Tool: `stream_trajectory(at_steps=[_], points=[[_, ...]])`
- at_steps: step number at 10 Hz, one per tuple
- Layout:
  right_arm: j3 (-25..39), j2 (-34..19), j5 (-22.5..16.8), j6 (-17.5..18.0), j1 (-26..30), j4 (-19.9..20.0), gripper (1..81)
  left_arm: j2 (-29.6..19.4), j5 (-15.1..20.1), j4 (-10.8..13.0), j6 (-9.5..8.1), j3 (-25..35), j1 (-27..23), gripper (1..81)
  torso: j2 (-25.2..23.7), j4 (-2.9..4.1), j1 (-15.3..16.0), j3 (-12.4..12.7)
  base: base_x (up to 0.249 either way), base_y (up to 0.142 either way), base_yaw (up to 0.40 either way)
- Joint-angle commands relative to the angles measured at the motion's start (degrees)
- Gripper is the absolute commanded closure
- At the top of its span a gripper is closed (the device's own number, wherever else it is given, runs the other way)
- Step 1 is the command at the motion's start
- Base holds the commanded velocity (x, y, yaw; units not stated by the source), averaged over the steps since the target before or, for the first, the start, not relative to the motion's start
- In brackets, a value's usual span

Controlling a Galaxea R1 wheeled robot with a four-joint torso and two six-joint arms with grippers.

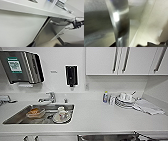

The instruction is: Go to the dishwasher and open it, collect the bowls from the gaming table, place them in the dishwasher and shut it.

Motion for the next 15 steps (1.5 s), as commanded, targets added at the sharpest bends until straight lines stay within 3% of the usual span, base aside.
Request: stream_trajectory(at_steps=[1, 3, 5, 15], points=[[0.95, -1.12, -12.17, 3.88, 1.99, -4.34, 1.0, -2.85, -0.32, -0.06, -0.15, 0.87, -4.74, 1.0, 0.00, 0.00, 0.00, 0.00, 0.000, 0.000, 0.000], [1.30, -1.21, -13.04, 6.55, 0.93, -8.24, 1.0, -2.76, -0.32, -0.07, -0.68, 0.87, -4.74, 1.0, 0.00, 0.00, 0.00, 0.00, 0.000, 0.000, 0.000], [1.92, -2.00, -14.37, 6.55, 0.84, -8.68, 1.0, -2.76, -0.23, -0.07, -0.77, 0.87, -4.74, 1.0, 0.00, 0.00, 0.00, 0.00, 0.000, 0.000, 0.000], [2.27, -1.65, -13.49, 6.55, -0.39, -9.65, 1.0, -2.15, 0.03, -0.07, -1.29, 0.70, -4.73, 1.0, 0.05, 0.00, 0.06, -0.02, -0.023, 0.000, 0.000]])
